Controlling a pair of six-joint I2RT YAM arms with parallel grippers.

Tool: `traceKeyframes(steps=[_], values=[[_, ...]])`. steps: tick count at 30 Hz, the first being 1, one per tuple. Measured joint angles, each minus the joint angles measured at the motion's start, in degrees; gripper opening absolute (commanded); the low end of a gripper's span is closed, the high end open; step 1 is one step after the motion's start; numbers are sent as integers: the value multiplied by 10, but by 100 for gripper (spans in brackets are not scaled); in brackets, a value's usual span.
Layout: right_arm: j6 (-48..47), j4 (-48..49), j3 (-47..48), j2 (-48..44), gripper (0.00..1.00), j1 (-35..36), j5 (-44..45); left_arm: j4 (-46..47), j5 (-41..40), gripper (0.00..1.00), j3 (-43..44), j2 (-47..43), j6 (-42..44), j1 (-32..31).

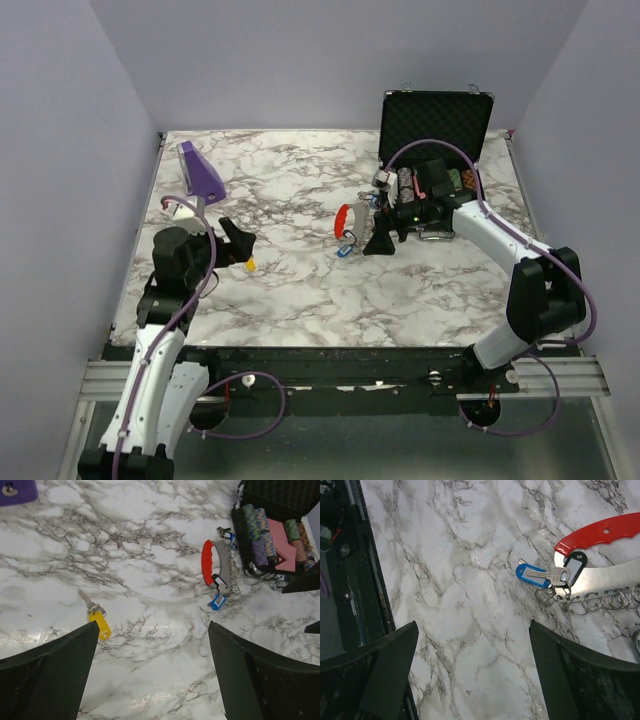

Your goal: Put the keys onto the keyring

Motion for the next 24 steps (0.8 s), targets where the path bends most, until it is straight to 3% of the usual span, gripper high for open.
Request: traceKeyframes(steps=[3,7,10,11,12,14,24], values=[[0,1,-7,-3,100,0,-10,-36,1,91,32,89,-21,0],[0,2,-9,-10,100,0,-15,-73,-15,74,75,217,-44,0],[-2,3,-12,-14,100,0,-16,-95,-28,73,100,296,-66,-5],[-2,3,-12,-16,100,0,-16,-101,-32,69,107,323,-79,-7],[-3,3,-12,-17,100,0,-16,-103,-37,59,111,342,-88,-12],[-6,3,-13,-20,100,0,-16,-115,-56,55,121,378,-117,-21],[-12,3,-21,-51,100,0,-16,-195,-180,54,228,535,-235,-51]])
